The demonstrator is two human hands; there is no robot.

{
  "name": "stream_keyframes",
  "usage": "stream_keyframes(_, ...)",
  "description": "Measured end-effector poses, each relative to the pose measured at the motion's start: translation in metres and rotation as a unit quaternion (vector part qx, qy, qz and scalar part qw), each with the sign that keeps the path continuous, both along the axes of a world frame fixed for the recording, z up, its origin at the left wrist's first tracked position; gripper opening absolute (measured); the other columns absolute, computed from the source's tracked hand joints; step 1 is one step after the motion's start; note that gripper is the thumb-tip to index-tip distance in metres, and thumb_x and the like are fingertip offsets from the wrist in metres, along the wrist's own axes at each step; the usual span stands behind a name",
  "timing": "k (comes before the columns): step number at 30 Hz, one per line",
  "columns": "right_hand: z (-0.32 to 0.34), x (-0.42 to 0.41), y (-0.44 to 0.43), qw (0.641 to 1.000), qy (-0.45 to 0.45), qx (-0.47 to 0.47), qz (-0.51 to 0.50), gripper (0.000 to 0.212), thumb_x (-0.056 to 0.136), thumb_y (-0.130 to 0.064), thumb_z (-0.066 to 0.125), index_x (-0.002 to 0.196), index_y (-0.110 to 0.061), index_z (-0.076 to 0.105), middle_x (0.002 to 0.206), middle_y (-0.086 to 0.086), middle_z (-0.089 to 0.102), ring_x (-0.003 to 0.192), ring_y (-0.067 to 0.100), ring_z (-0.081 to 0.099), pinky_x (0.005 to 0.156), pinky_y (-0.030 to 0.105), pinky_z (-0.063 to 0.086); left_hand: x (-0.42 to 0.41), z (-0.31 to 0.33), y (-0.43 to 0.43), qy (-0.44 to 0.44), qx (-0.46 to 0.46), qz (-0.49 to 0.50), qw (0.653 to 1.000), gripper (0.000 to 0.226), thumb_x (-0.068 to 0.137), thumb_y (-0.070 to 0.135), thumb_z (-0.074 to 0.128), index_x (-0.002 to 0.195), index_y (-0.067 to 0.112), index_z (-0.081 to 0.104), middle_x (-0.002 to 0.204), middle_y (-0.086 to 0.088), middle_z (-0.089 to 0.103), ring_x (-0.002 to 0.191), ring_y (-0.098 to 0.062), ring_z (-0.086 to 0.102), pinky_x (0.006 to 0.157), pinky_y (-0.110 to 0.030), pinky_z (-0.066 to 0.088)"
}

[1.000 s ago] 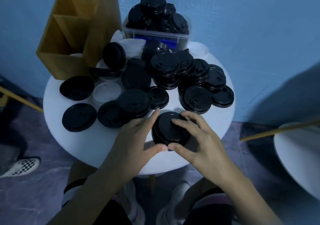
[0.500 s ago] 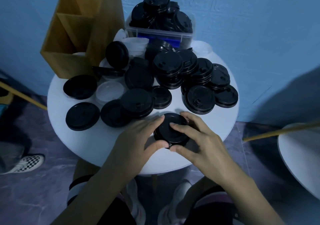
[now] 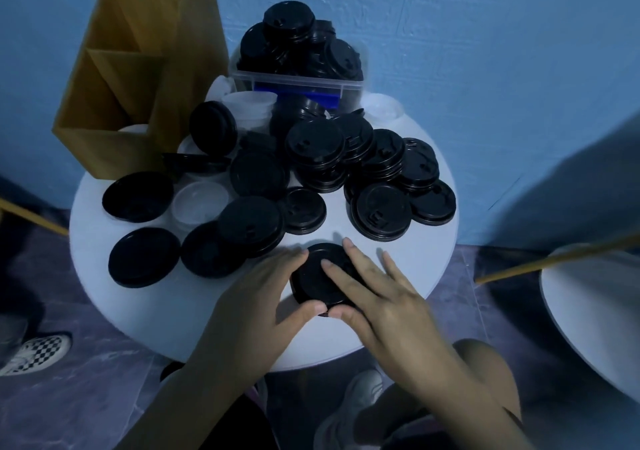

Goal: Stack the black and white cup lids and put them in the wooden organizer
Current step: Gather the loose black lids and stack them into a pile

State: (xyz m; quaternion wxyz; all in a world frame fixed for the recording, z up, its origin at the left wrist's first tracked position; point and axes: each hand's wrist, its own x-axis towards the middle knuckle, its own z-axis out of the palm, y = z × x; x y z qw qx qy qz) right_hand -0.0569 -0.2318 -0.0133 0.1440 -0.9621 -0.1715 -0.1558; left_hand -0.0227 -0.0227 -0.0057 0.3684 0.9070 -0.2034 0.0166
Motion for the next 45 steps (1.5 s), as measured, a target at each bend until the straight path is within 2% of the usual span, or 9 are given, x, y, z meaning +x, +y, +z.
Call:
stream_keyframes(4, 0.006, -0.002, -0.008, 0.997, 0.058, 0.017, 0.038, 0.055, 0.107, -0.046, 0.033, 0.159, -0.028, 0.03, 0.169, -0.002, 0.015, 0.151, -0.002, -0.004, 0.125, 0.027, 0.006, 0.0, 0.002, -0.003, 0.002, -0.002, -0.001, 1.0, 0.071, 0.081, 0.063, 0.056, 0.145, 0.035, 0.049, 0.135, 0.042, 0.039, 0.126, 0.03, 0.027, 0.099, 0.004, 0.022)
stream_keyframes(8, 0.017, 0.003, -0.027, 0.954, 0.182, 0.234, 0.051, 0.057, 0.104, -0.039, 0.053, 0.154, -0.049, 0.029, 0.161, -0.031, 0.023, 0.148, -0.011, 0.017, 0.122, 0.017, 0.018, 0.002, 0.005, -0.01, -0.018, 0.019, -0.023, 0.999, 0.068, 0.086, 0.054, 0.056, 0.148, 0.029, 0.045, 0.142, 0.029, 0.044, 0.132, 0.023, 0.029, 0.106, -0.001, 0.021)
stream_keyframes(11, 0.017, 0.012, -0.037, 0.938, 0.076, 0.334, -0.051, 0.035, 0.099, -0.024, 0.061, 0.131, -0.04, 0.065, 0.126, -0.022, 0.068, 0.117, 0.002, 0.064, 0.099, 0.027, 0.053, 0.004, 0.006, -0.014, -0.029, 0.04, -0.039, 0.998, 0.071, 0.087, 0.057, 0.058, 0.15, 0.028, 0.042, 0.148, 0.025, 0.041, 0.138, 0.02, 0.021, 0.11, -0.002, 0.012)
stream_keyframes(13, 0.016, 0.022, -0.042, 0.942, -0.003, 0.302, -0.146, 0.02, 0.098, -0.023, 0.064, 0.114, -0.032, 0.074, 0.105, -0.018, 0.073, 0.087, 0.002, 0.069, 0.077, 0.031, 0.058, 0.005, 0.004, -0.016, -0.023, 0.051, -0.037, 0.998, 0.077, 0.084, 0.065, 0.058, 0.151, 0.033, 0.039, 0.15, 0.028, 0.037, 0.139, 0.018, 0.02, 0.11, -0.003, 0.011)
stream_keyframes(16, 0.02, 0.039, -0.042, 0.951, -0.026, 0.2, -0.235, 0.034, 0.094, -0.042, 0.066, 0.124, -0.026, 0.067, 0.125, -0.009, 0.063, 0.074, 0.003, 0.06, 0.072, 0.031, 0.053, 0.007, 0.002, -0.016, -0.018, 0.055, -0.029, 0.998, 0.08, 0.08, 0.069, 0.059, 0.149, 0.035, 0.041, 0.147, 0.026, 0.043, 0.136, 0.013, 0.029, 0.108, -0.008, 0.019)
stream_keyframes(26, 0.024, 0.056, -0.033, 0.961, 0.06, 0.142, -0.229, 0.073, 0.083, -0.067, 0.064, 0.144, -0.029, 0.053, 0.151, -0.01, 0.051, 0.131, 0.019, 0.055, 0.097, 0.039, 0.05, 0.003, 0.003, -0.012, -0.011, 0.043, -0.013, 0.999, 0.077, 0.08, 0.063, 0.06, 0.149, 0.033, 0.042, 0.144, 0.025, 0.044, 0.13, 0.017, 0.029, 0.105, 0.0, 0.017)
stream_keyframes(35, 0.031, 0.031, -0.026, 0.943, 0.066, 0.292, -0.148, 0.057, 0.081, -0.065, 0.063, 0.129, -0.033, 0.067, 0.132, -0.019, 0.064, 0.114, -0.004, 0.058, 0.093, 0.002, 0.037, 0.003, 0.004, -0.01, 0.0, 0.023, -0.019, 1.0, 0.085, 0.078, 0.071, 0.058, 0.153, 0.043, 0.027, 0.145, 0.038, 0.029, 0.133, 0.022, 0.021, 0.105, -0.003, 0.017)
stream_keyframes(41, 0.03, 0.011, -0.02, 0.932, 0.115, 0.332, -0.091, 0.057, 0.078, -0.066, 0.067, 0.128, -0.039, 0.067, 0.128, -0.028, 0.064, 0.122, -0.01, 0.056, 0.096, 0.007, 0.042, 0.005, 0.004, -0.011, 0.004, 0.003, -0.009, 1.0, 0.074, 0.079, 0.06, 0.067, 0.146, 0.043, 0.041, 0.141, 0.032, 0.044, 0.133, 0.005, 0.041, 0.106, -0.023, 0.038)
stream_keyframes(45, 0.026, 0.011, -0.021, 0.897, 0.126, 0.407, -0.118, 0.062, 0.074, -0.065, 0.071, 0.13, -0.039, 0.064, 0.121, -0.019, 0.07, 0.111, 0.002, 0.067, 0.095, 0.032, 0.056, 0.005, 0.002, -0.008, 0.02, -0.016, 0.0, 1.0, 0.086, 0.081, 0.054, 0.074, 0.154, 0.043, 0.03, 0.141, 0.044, 0.033, 0.134, 0.021, 0.026, 0.108, -0.009, 0.023)
